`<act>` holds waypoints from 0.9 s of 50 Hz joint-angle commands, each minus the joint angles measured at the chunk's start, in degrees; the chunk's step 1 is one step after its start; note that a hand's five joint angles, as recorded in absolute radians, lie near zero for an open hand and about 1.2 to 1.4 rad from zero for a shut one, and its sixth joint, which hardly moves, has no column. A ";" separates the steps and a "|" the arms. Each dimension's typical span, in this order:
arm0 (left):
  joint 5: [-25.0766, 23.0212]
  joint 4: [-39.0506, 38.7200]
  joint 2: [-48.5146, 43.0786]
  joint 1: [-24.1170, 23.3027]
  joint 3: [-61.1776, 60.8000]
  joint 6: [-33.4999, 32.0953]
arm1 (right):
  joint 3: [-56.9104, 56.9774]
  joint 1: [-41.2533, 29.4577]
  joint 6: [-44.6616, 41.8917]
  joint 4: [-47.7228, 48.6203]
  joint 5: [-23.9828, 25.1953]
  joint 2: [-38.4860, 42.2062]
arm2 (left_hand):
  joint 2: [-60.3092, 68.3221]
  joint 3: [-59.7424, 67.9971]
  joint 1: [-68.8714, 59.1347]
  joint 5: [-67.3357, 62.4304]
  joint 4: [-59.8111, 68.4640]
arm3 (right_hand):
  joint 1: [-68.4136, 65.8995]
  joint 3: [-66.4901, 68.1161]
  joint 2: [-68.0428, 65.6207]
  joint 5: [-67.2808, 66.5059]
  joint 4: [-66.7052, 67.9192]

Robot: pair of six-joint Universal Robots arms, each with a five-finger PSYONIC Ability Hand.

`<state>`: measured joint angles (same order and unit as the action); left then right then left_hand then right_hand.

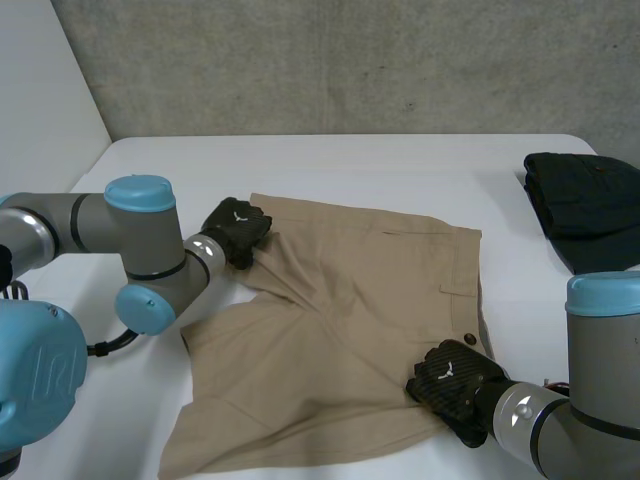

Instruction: Fold the laundry.

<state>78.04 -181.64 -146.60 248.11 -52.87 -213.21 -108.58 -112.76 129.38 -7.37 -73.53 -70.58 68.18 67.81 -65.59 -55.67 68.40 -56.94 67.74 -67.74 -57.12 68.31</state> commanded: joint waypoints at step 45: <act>13.46 -0.73 37.07 2.29 -36.85 5.61 | 0.21 0.17 4.21 0.33 -0.21 -2.19 | -39.13 -38.75 36.54 36.61 -39.34 | -23.06 12.26 -12.26 -12.88 11.69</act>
<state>92.09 -182.38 -119.04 250.14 -83.95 -213.10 -108.37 -112.67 132.76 -7.14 -73.79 -72.06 27.87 27.99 -28.28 -16.93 27.21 -56.96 67.74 -67.74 -57.12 68.31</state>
